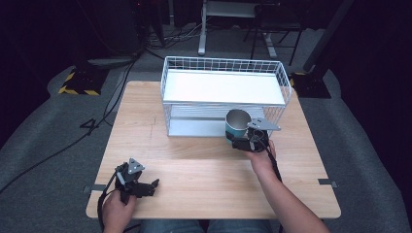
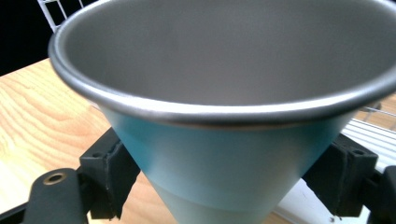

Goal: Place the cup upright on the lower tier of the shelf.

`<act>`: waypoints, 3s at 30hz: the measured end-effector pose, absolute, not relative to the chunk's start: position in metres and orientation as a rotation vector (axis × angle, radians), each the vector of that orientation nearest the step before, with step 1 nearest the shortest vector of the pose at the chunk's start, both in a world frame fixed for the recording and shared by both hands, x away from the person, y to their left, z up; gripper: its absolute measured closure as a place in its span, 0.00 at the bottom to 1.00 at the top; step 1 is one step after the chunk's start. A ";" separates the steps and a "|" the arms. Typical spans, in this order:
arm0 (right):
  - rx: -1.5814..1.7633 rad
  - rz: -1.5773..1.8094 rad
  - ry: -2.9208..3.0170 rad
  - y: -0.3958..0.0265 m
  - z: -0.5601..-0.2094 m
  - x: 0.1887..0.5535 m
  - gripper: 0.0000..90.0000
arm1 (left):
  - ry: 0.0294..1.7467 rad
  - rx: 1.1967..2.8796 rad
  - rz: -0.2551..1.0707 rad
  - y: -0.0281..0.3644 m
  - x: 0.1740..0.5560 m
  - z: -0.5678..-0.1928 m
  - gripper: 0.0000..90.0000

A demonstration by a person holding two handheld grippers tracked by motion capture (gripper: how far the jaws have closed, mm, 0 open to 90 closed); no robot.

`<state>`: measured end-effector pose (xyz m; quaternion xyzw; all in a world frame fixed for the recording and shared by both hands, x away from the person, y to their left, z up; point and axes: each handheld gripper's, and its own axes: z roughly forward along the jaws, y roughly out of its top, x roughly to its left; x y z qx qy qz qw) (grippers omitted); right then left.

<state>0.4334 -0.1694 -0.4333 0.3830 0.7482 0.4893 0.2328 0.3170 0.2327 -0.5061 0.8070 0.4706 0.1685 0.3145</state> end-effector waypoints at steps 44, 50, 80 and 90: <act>1.114 1.309 2.003 -0.113 -0.470 0.502 0.22 | 1.238 2.130 0.443 0.233 0.318 -0.506 0.00; 1.127 1.298 2.006 -0.107 -0.472 0.509 0.22 | 1.239 2.129 0.442 0.233 0.317 -0.506 0.00; 1.123 1.272 2.008 -0.118 -0.468 0.499 0.17 | 1.243 2.123 0.445 0.232 0.318 -0.506 0.00; 1.077 1.293 2.047 -0.135 -0.453 0.475 0.17 | 1.243 2.130 0.448 0.231 0.319 -0.506 0.00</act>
